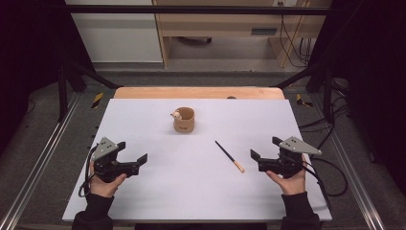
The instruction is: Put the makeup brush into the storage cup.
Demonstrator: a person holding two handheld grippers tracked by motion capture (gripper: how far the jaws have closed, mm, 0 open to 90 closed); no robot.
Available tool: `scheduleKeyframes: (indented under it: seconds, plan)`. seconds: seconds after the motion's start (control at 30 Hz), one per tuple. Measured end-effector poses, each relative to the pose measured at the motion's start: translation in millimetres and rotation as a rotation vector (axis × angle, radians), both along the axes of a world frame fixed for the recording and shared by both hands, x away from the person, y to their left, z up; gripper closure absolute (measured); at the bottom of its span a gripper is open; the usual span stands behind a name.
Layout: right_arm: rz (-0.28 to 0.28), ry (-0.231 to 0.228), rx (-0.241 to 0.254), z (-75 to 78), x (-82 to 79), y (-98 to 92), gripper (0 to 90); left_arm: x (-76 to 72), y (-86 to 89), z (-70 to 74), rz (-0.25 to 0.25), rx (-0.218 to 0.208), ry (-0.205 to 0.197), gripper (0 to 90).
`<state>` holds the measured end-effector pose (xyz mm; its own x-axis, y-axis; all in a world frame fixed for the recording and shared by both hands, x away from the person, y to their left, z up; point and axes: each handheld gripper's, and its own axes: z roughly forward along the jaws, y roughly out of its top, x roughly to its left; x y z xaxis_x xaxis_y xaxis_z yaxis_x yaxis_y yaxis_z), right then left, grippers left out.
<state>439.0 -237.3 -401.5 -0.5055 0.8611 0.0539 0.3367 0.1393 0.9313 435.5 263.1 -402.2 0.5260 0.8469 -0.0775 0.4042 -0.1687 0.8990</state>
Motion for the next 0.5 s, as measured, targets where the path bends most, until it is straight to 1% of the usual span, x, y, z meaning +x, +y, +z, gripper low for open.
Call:
scheduleKeyframes:
  seconds: [0.27,0.5]
  plan:
    - [-0.001,0.013,-0.013,-1.4,-0.3,-0.5,6.1,-1.0,0.5,-3.5,0.001,0.007,0.007,4.6]
    - [-0.016,0.022,-0.02,0.1,-0.3,-2.0,6.7,-0.6,1.6,-5.5,0.003,0.008,0.013,4.8]
